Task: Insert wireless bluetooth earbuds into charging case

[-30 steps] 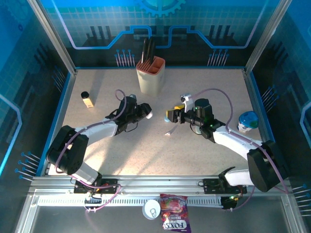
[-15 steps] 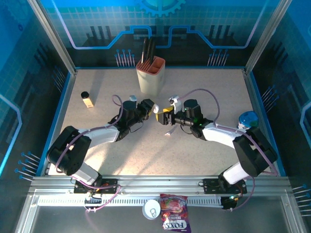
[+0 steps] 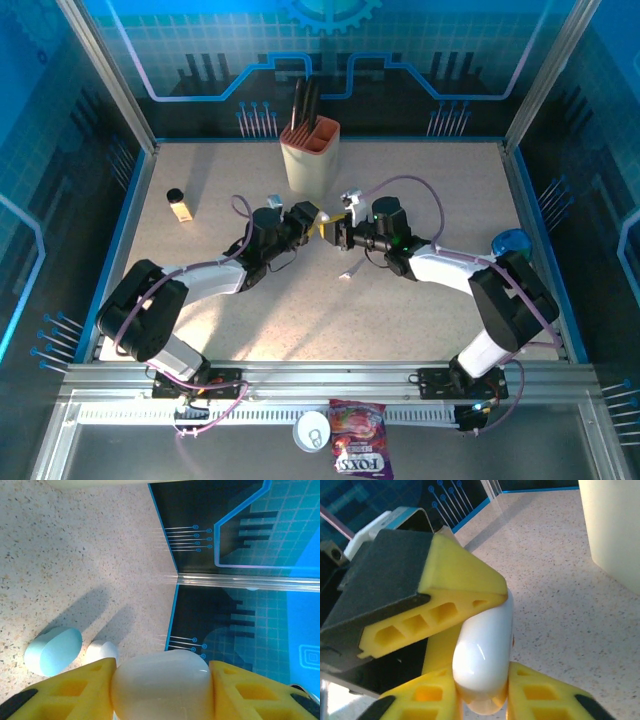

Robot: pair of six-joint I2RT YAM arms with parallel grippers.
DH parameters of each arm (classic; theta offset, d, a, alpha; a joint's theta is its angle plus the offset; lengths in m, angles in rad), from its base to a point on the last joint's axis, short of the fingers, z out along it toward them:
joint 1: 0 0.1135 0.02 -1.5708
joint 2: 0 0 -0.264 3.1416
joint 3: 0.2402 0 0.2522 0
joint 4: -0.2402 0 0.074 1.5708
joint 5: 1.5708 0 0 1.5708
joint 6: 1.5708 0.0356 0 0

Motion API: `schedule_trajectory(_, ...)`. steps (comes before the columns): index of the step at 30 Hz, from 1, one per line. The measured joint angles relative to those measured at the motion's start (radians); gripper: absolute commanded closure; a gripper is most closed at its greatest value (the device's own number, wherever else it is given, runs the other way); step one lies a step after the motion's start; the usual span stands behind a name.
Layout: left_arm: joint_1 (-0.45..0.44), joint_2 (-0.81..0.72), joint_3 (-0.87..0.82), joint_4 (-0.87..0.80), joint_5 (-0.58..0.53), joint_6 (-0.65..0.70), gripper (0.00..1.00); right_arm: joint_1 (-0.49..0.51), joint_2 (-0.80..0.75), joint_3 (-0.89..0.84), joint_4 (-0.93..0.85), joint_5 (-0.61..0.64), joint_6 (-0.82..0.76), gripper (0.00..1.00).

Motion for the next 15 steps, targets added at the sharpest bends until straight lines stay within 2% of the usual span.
schedule_trajectory(2, 0.000, 0.000, -0.003, 0.000, -0.002, 0.001, 0.45, 0.000, -0.001, 0.000, -0.005, -0.002, -0.011, 0.92)
schedule_trajectory(6, -0.002, 0.000, -0.009, 0.026, -0.008, 0.023, 0.17, 0.000, -0.027, -0.001, -0.029, -0.001, -0.020, 0.93)
schedule_trajectory(8, -0.003, 0.000, -0.016, 0.050, -0.014, 0.053, 0.07, 0.000, -0.050, -0.004, -0.037, -0.001, -0.026, 0.93)
schedule_trajectory(12, -0.003, -0.007, -0.024, 0.098, -0.013, 0.191, 0.02, -0.015, -0.108, -0.018, -0.063, -0.012, -0.038, 0.92)
schedule_trajectory(15, 0.004, -0.032, -0.045, 0.182, 0.003, 0.339, 0.05, -0.039, -0.166, -0.036, -0.104, -0.019, -0.058, 0.92)
